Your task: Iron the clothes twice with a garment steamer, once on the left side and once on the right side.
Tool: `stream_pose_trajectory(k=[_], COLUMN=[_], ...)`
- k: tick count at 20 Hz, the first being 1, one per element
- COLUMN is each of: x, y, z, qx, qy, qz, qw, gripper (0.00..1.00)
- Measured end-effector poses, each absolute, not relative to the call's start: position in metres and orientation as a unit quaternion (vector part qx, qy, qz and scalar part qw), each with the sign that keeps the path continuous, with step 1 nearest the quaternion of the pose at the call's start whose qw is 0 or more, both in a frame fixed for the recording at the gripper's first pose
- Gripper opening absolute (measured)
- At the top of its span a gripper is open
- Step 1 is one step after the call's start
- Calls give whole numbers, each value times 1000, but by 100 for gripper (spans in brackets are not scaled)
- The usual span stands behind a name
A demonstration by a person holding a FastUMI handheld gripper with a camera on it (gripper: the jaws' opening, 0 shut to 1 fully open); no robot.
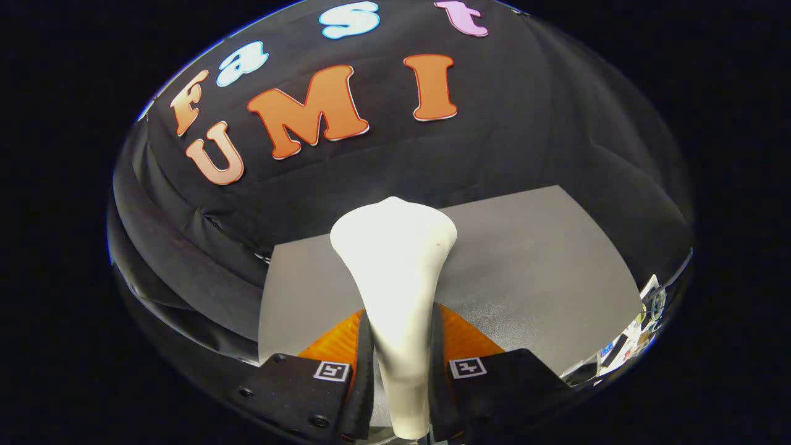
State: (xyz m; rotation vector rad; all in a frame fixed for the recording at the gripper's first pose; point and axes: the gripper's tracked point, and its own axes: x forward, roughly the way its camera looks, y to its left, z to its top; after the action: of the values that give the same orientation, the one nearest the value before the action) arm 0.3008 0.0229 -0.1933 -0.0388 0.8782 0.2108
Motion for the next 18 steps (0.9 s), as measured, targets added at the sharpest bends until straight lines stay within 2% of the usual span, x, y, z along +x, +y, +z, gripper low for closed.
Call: stream_pose_trajectory(k=[8, 18], x=[266, 174], y=[11, 34], z=[-131, -64], qx=[-15, 12], qy=[320, 219], qz=[56, 45], qw=[946, 975], gripper=[44, 44])
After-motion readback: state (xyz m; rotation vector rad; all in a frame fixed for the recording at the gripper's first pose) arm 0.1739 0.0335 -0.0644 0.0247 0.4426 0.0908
